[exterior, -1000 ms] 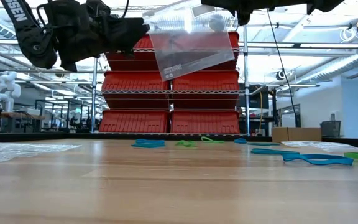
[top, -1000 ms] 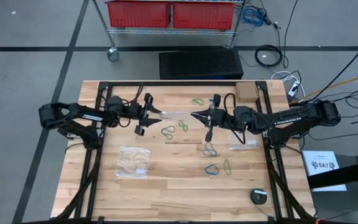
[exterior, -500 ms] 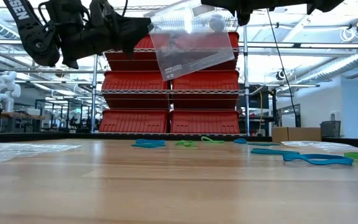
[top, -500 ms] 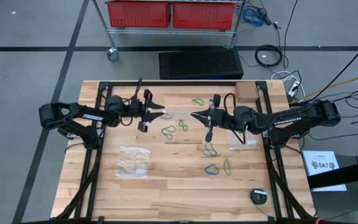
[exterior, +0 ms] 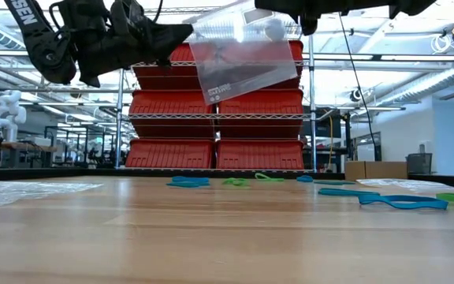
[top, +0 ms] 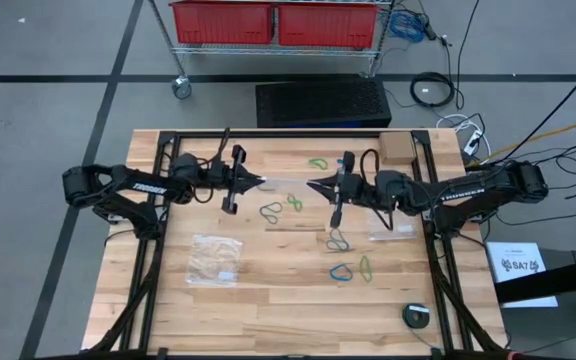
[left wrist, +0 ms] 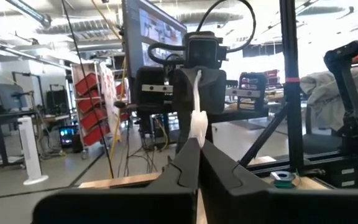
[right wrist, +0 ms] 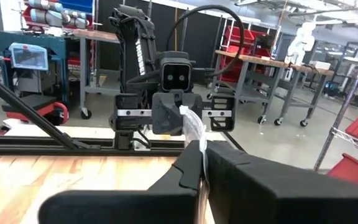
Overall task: Sort rubber bands
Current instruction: Open the top left transparent zip bag
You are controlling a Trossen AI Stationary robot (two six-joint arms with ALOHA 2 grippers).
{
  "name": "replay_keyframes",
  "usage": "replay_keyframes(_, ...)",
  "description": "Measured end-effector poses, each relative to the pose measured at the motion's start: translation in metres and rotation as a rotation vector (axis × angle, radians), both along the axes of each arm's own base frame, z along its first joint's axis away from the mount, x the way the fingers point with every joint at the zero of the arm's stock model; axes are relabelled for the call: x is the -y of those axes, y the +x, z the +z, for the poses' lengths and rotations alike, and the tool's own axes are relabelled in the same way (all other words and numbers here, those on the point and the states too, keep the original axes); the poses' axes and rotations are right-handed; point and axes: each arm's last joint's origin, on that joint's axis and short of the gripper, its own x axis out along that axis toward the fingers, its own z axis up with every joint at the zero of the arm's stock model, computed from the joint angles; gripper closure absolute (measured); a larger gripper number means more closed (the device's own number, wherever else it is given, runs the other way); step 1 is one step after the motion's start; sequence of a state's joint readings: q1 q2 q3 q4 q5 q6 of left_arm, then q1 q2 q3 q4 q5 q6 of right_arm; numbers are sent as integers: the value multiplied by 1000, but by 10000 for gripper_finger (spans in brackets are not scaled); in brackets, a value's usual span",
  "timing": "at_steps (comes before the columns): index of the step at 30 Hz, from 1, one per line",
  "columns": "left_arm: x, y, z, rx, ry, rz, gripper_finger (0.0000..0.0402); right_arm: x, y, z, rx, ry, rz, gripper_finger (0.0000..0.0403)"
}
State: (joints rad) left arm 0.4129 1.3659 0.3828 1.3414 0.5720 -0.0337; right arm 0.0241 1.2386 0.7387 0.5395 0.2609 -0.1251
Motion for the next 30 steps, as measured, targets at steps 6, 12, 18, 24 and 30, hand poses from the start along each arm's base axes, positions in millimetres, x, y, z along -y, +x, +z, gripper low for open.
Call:
replay_keyframes(6,-4,2,-12,-118,4,21,399,6,0,-2,-80,9,-20,352)
replay_keyframes(12,-7,4,-29,-272,-2,35,400,16,9,3,-199,44,-37,291)
replay_keyframes(18,-7,4,-30,-284,30,40,400,24,44,-3,-279,80,41,272)
replay_keyframes(24,-7,4,-33,-309,18,39,401,32,87,-19,-409,89,22,284)
replay_keyframes(30,-7,4,-34,-318,23,46,401,34,114,-17,-453,80,24,286)
